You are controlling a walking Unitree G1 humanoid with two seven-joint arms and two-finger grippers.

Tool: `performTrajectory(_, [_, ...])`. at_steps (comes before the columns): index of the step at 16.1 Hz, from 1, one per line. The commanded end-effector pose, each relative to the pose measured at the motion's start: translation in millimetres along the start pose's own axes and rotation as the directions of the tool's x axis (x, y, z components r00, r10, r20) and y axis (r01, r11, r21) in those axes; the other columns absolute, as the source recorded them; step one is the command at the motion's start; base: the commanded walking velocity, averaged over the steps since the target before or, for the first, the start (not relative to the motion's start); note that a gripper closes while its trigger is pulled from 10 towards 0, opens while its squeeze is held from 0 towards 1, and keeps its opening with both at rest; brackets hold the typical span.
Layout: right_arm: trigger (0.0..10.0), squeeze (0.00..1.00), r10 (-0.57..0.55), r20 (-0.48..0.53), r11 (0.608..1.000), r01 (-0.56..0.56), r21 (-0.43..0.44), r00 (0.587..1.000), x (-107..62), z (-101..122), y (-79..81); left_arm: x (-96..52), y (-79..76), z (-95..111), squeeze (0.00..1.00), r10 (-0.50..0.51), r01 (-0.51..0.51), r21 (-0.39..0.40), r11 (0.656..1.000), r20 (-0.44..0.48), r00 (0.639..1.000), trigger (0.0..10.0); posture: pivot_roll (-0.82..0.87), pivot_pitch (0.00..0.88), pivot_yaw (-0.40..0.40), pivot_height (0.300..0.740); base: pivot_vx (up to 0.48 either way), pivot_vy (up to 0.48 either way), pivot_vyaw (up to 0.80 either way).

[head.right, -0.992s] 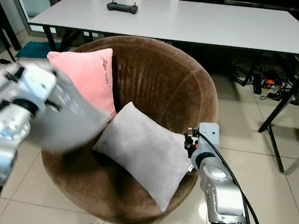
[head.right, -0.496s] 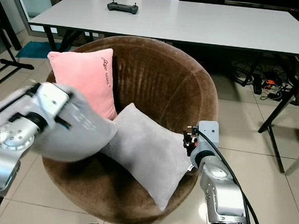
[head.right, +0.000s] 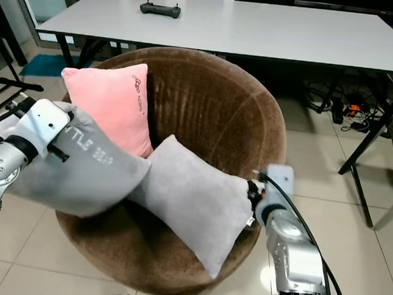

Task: Move the pillow to the sofa from floor

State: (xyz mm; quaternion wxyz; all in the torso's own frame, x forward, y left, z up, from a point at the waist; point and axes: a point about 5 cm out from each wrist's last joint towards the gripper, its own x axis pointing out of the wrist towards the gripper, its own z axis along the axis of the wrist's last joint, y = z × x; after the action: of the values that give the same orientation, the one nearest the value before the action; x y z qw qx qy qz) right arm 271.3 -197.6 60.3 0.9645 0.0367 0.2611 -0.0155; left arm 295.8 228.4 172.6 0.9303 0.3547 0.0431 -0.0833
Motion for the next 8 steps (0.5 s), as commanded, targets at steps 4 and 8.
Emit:
performTrajectory(4, [10.0,1.00,0.045,-0.160,0.995,-0.030,0.096,0.986,26.3,-28,-4.1,3.6,-10.0,16,0.00,-0.049,0.046,0.041,0.998,0.072,0.996,10.0,-0.02,0.000,0.045,0.740,0.000,0.000,0.00])
performTrajectory(8, [10.0,1.00,0.040,-0.237,0.988,-0.004,0.152,0.971,42.6,-47,-7.1,2.2,-3.1,26,0.00,-0.043,0.054,-0.101,0.993,0.110,0.993,10.0,0.04,0.000,0.006,0.740,0.000,0.000,0.00])
